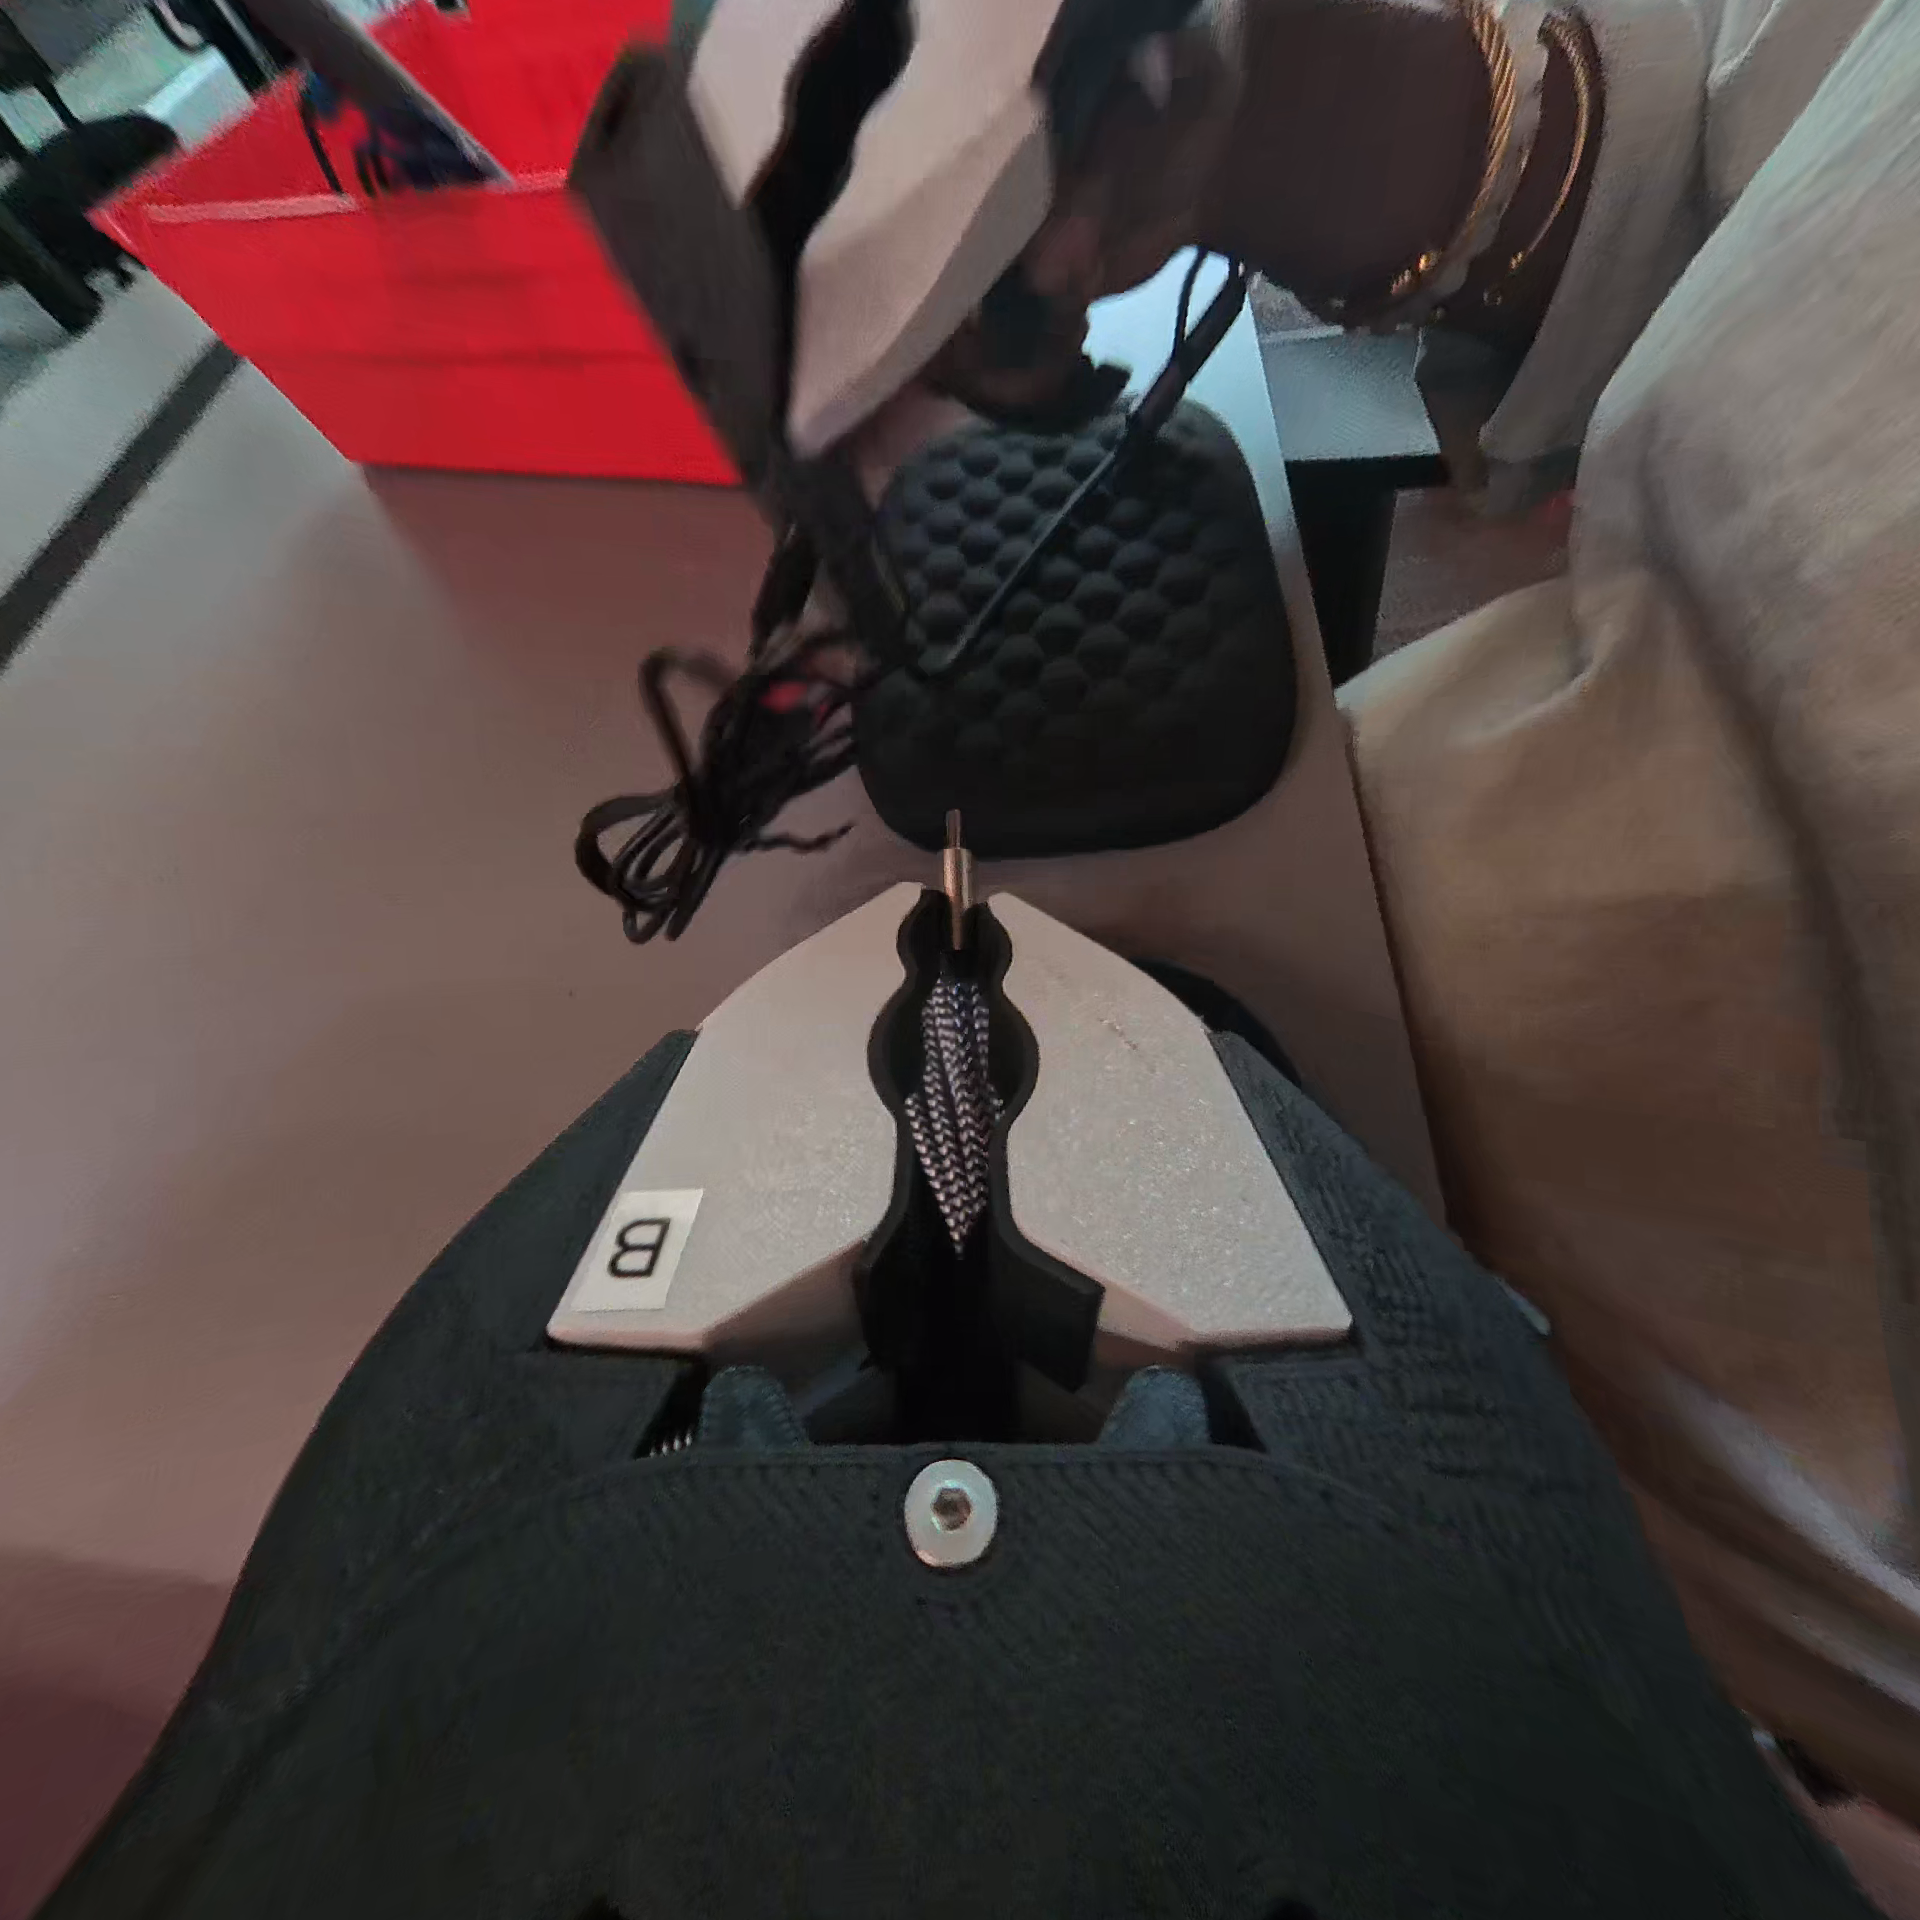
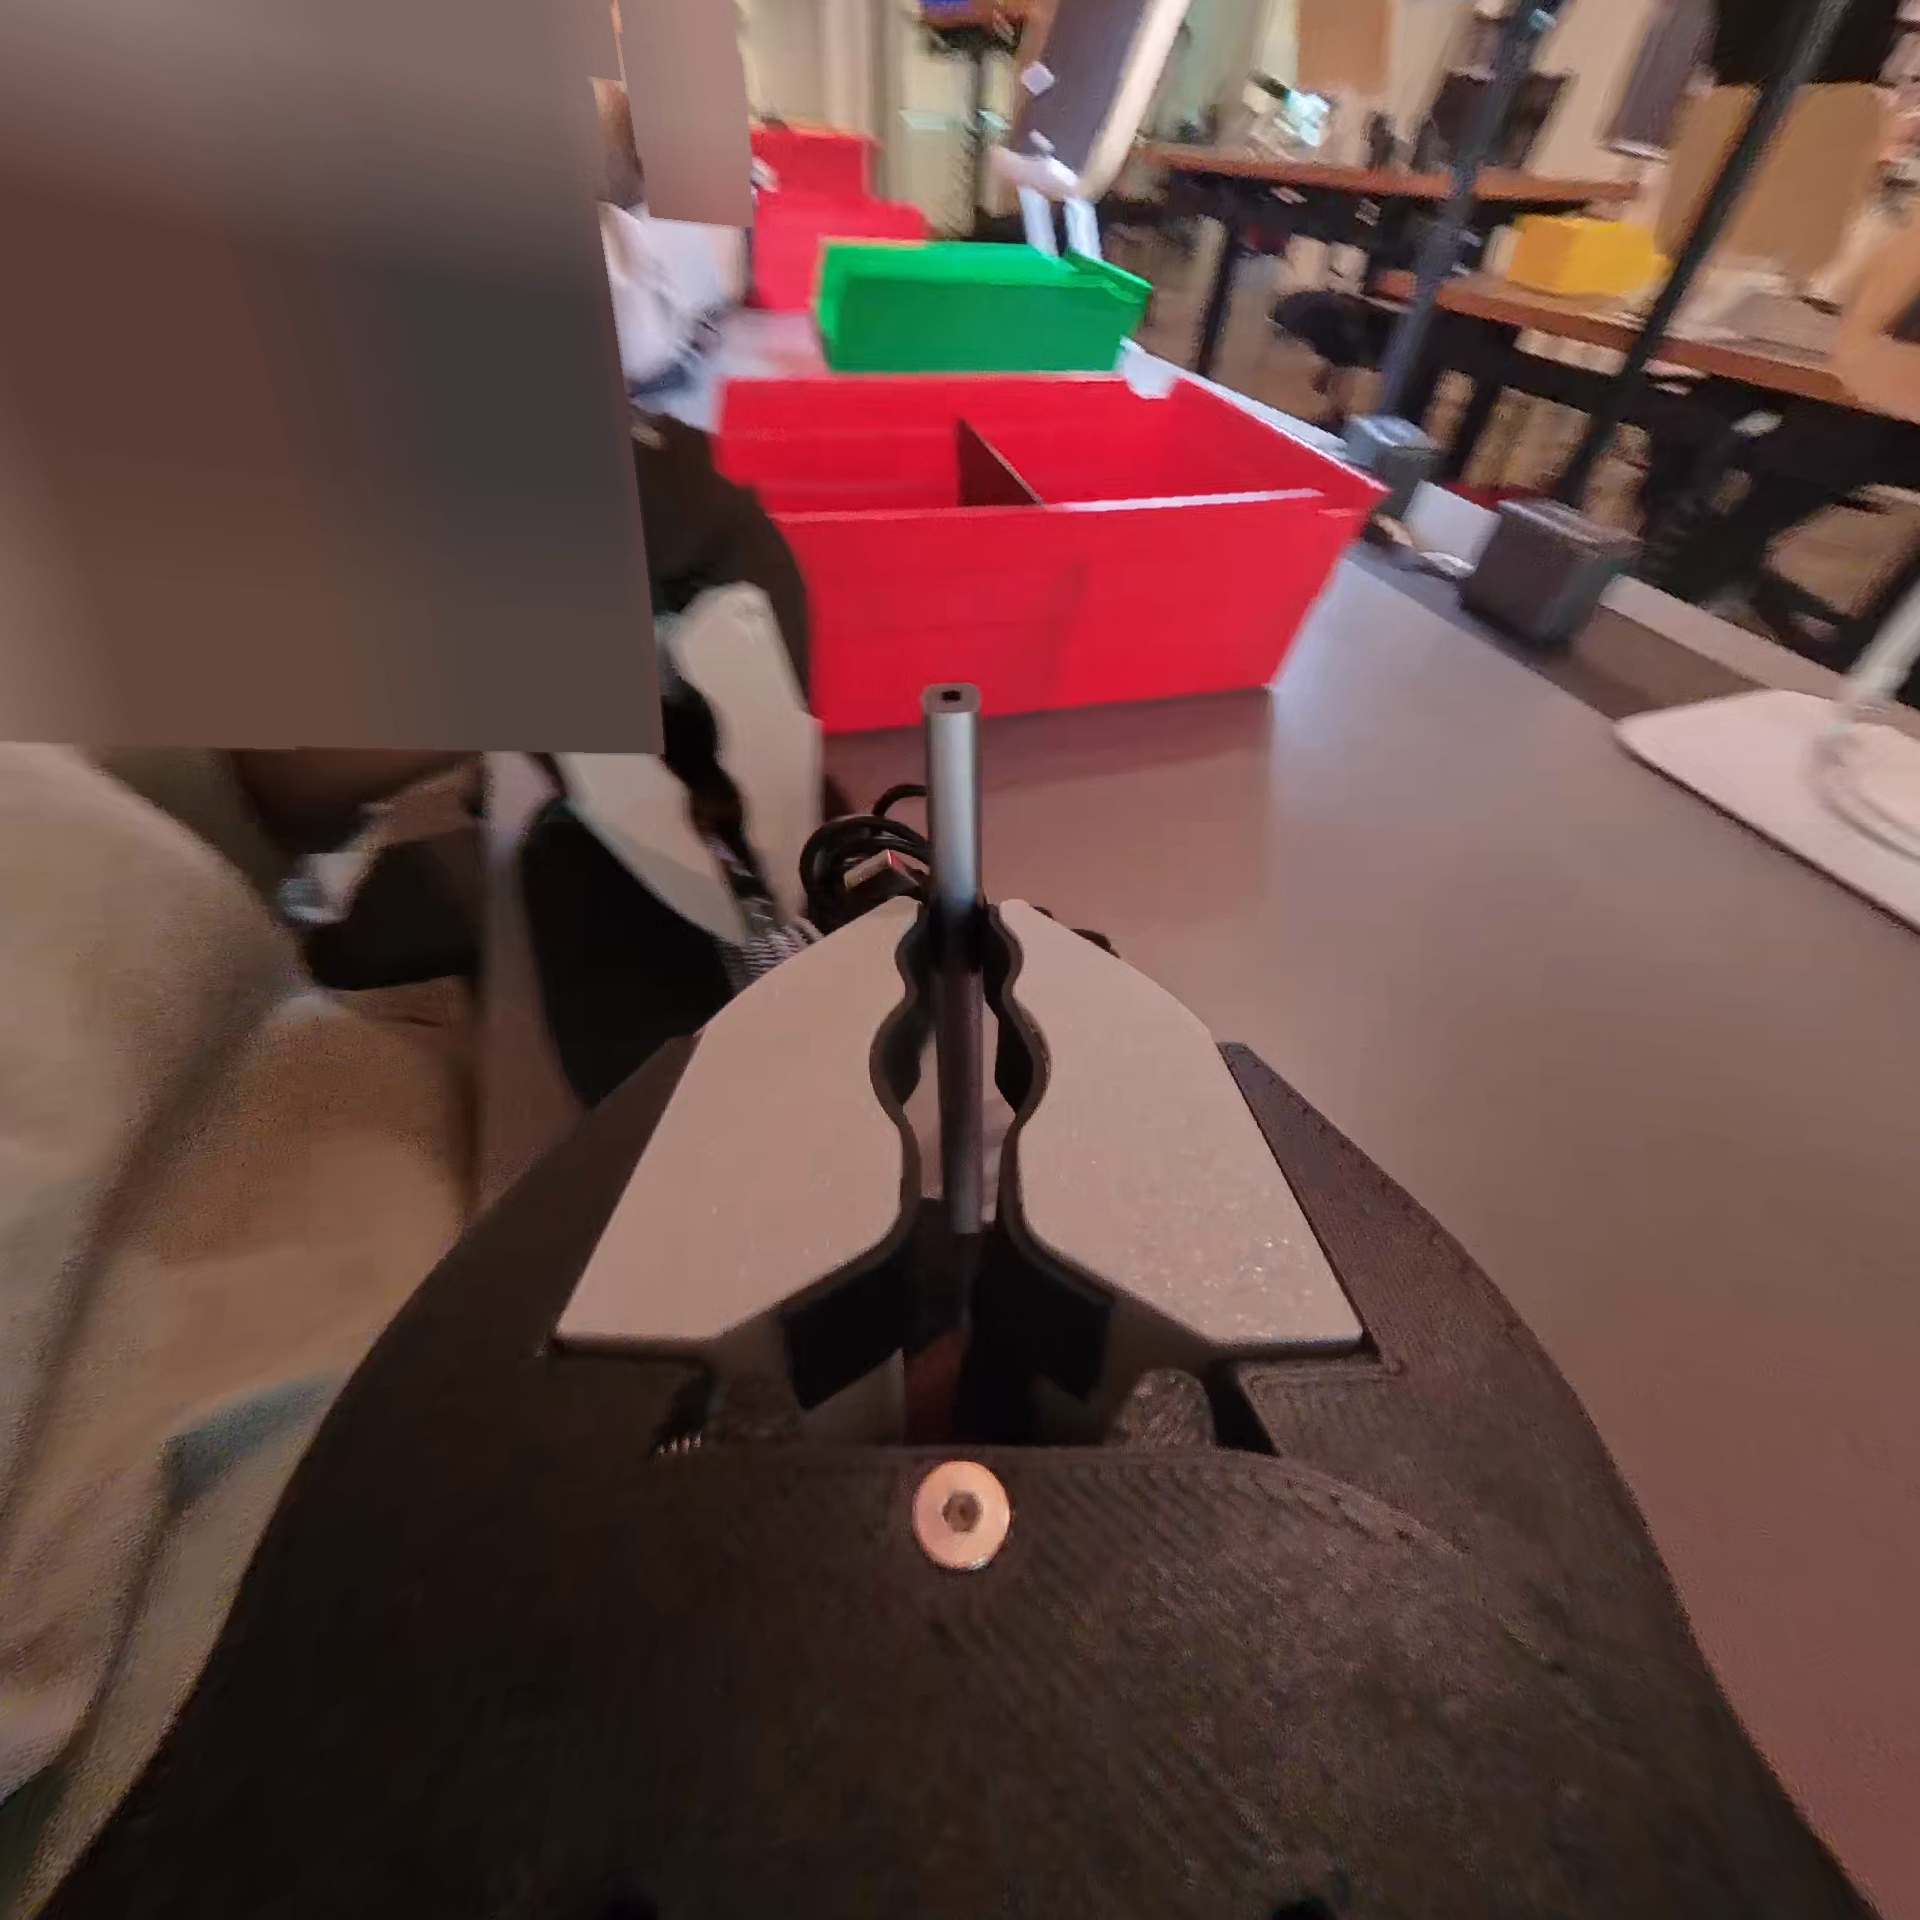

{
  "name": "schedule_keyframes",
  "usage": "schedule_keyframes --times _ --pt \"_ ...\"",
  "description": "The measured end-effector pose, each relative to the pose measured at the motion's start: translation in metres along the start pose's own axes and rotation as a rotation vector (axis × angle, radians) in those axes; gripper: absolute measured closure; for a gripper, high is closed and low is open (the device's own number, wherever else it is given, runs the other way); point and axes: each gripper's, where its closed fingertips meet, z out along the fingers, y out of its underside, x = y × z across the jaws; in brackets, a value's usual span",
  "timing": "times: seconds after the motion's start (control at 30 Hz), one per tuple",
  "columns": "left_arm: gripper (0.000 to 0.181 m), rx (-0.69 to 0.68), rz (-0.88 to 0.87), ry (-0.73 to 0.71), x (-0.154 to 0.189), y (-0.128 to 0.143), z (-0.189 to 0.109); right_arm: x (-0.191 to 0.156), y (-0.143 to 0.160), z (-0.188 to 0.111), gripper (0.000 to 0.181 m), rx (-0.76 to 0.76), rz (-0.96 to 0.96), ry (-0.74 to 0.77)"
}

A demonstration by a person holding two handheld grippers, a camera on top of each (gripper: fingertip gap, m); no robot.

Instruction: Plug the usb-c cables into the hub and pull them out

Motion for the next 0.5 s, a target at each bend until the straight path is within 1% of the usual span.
schedule_keyframes --times 0.1,0.13,0.17,0.23,0.27,0.33,0.4,0.5 --pt "0.177 0.047 0.069 -0.067 0.002 -0.023 -0.016 0.018 0.003 0.012 0.173 -0.108 -0.079 0.147" --pt "0.177 0.067 0.085 -0.091 0.002 -0.032 -0.023 0.019 0.003 0.016 0.173 -0.136 -0.102 0.167" --pt "0.177 0.085 0.087 -0.108 0.001 -0.042 -0.03 0.016 0.004 0.022 0.173 -0.155 -0.12 0.153" --pt "0.177 0.079 0.038 -0.125 -0.007 -0.051 -0.037 -0.005 0.003 0.034 0.173 -0.122 -0.088 0.015" --pt "0.177 0.037 0.01 -0.122 -0.012 -0.047 -0.035 -0.014 -0.001 0.037 0.172 -0.073 -0.018 -0.066" --pt "0.177 -0.054 -0.047 -0.112 -0.021 -0.032 -0.029 -0.017 -0.009 0.036 0.171 0.022 0.141 -0.173" --pt "0.177 -0.034 -0.097 -0.073 -0.02 -0.033 -0.026 -0.015 -0.013 0.032 0.171 0.084 0.232 -0.241" --pt "0.177 -0.03 -0.145 -0.073 -0.024 -0.037 -0.028 -0.019 -0.018 0.026 0.171 0.141 0.297 -0.331"
